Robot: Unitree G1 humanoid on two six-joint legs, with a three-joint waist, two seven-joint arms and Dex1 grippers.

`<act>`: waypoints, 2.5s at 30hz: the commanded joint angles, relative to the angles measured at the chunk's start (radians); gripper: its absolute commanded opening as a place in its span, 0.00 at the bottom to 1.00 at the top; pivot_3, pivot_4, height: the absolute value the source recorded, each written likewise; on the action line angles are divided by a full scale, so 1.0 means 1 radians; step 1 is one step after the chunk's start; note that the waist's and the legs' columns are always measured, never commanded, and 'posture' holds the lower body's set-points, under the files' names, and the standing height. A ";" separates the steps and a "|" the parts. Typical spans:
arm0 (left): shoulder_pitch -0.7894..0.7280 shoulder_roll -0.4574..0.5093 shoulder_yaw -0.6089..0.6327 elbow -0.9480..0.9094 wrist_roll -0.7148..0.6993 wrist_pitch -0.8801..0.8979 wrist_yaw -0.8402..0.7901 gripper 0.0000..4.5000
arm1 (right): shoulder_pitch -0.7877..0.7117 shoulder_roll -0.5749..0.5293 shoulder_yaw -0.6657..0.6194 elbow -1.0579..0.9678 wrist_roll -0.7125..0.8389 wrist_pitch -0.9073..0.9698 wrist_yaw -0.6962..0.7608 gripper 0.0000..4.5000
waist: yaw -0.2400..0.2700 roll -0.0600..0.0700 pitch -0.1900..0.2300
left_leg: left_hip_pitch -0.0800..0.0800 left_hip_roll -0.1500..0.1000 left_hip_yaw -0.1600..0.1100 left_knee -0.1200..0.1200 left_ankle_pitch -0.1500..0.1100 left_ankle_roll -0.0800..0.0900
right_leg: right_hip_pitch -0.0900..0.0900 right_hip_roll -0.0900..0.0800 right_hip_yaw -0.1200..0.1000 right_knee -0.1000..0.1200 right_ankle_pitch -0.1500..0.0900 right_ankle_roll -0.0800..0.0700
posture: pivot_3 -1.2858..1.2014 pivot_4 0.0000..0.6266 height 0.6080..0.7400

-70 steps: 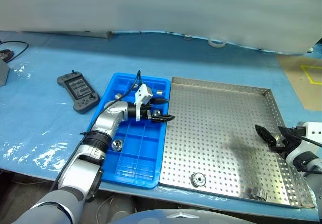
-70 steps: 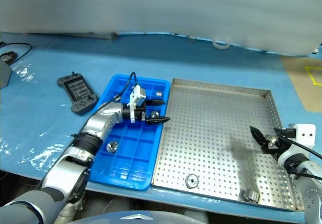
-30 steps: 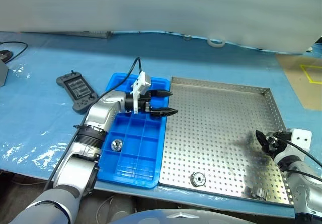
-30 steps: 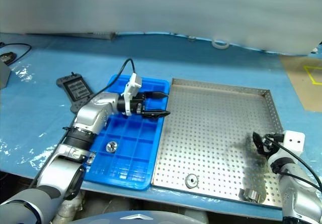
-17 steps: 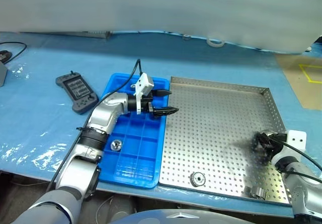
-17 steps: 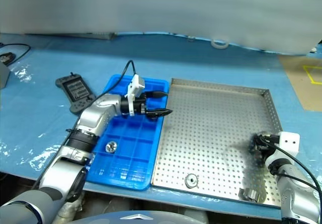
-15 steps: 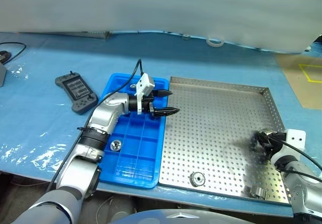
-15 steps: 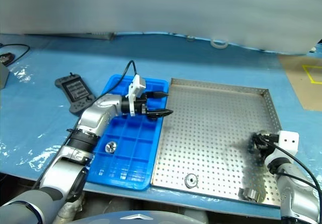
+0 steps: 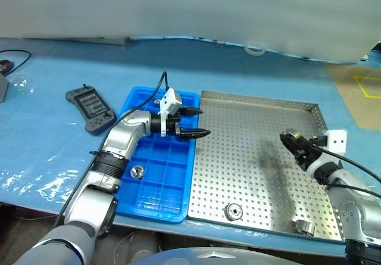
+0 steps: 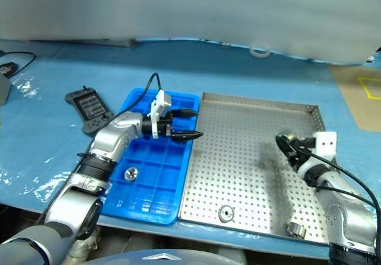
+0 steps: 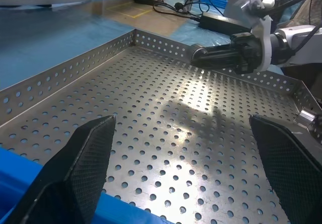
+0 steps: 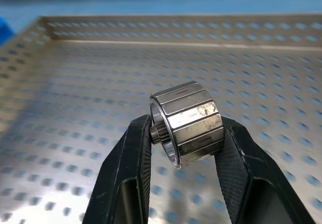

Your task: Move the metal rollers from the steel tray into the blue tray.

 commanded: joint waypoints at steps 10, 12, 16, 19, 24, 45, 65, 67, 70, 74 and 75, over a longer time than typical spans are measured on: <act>-0.057 0.276 0.192 -0.127 -0.114 0.114 -0.048 1.00 | -0.270 -0.177 0.208 -0.195 0.277 0.265 0.194 0.38 | 0.008 -0.002 0.001 | 0.000 0.001 0.000 -0.001 0.001 -0.002 | -0.001 0.001 -0.001 0.002 0.000 0.000 | 0.44 0.24 1.00; -0.001 0.326 0.203 -0.209 -0.133 0.162 -0.041 1.00 | -0.322 -0.177 0.273 -0.160 0.259 0.263 0.231 0.38 | 0.017 -0.002 0.001 | 0.000 0.001 0.000 -0.002 0.002 -0.004 | -0.001 0.001 -0.001 0.002 0.000 0.000 | 0.46 0.24 1.00; 0.140 0.367 0.251 -0.404 -0.192 0.270 0.033 1.00 | -0.359 -0.204 0.417 -0.101 0.164 0.210 0.340 0.38 | 0.059 -0.002 0.001 | -0.002 0.001 0.000 -0.003 0.005 -0.008 | -0.004 0.001 -0.001 0.003 0.000 0.000 | 0.50 0.24 1.00; 0.223 0.377 0.293 -0.506 -0.230 0.330 0.101 1.00 | -0.381 -0.206 0.476 -0.060 0.123 0.174 0.400 0.38 | 0.095 -0.007 0.004 | -0.002 0.001 0.000 -0.002 0.005 -0.009 | -0.005 0.001 -0.001 0.004 0.000 -0.001 | 0.53 0.24 1.00; 0.391 0.368 0.387 -0.685 -0.304 0.436 0.253 1.00 | -0.485 -0.146 0.600 0.071 0.016 0.079 0.488 0.38 | 0.114 -0.008 0.005 | 0.001 0.001 -0.001 -0.002 0.006 -0.011 | -0.002 0.001 -0.001 0.005 0.000 -0.001 | 0.56 0.24 1.00; 0.477 0.388 0.456 -0.636 -0.353 0.412 0.381 1.00 | -0.709 0.181 0.786 0.446 -0.269 -0.102 0.534 0.38 | 0.141 -0.016 0.007 | 0.000 0.004 -0.008 -0.004 0.012 -0.020 | -0.008 0.006 -0.004 0.020 -0.001 -0.004 | 0.59 0.24 1.00; 0.358 0.350 0.319 -0.516 -0.325 0.312 0.282 1.00 | -0.626 -0.065 0.536 0.132 -0.083 0.163 0.626 0.83 | 0.148 -0.017 0.007 | 0.001 0.005 -0.007 -0.004 0.012 -0.022 | -0.007 0.009 -0.002 0.021 -0.001 -0.004 | 0.54 0.24 1.00; 0.338 0.328 0.285 -0.492 -0.314 0.293 0.262 1.00 | -0.534 -0.193 0.470 0.007 -0.008 0.241 0.671 0.83 | 0.157 -0.017 0.007 | 0.001 0.005 -0.007 -0.004 0.012 -0.021 | -0.006 0.009 -0.002 0.019 -0.001 -0.004 | 0.52 0.24 1.00; 0.309 0.295 0.241 -0.449 -0.298 0.268 0.232 1.00 | -0.350 -0.349 0.388 -0.149 0.070 0.316 0.705 0.83 | 0.152 -0.016 0.007 | 0.005 0.006 -0.006 -0.004 0.012 -0.021 | -0.003 0.009 0.000 0.019 -0.001 -0.004 | 0.50 0.24 1.00; 0.266 0.254 0.164 -0.391 -0.264 0.234 0.172 1.00 | -0.029 -0.476 0.263 -0.270 0.065 0.310 0.704 0.83 | 0.138 -0.015 0.008 | 0.010 0.008 -0.005 -0.006 0.011 -0.021 | 0.001 0.009 0.000 0.015 -0.002 -0.002 | 0.48 0.24 1.00; 0.257 0.245 0.147 -0.381 -0.255 0.225 0.160 1.00 | 0.050 -0.497 0.240 -0.294 0.045 0.286 0.703 0.83 | 0.137 -0.014 0.008 | 0.011 0.008 -0.005 -0.006 0.009 -0.019 | 0.002 0.009 0.000 0.014 -0.004 0.001 | 0.47 0.24 1.00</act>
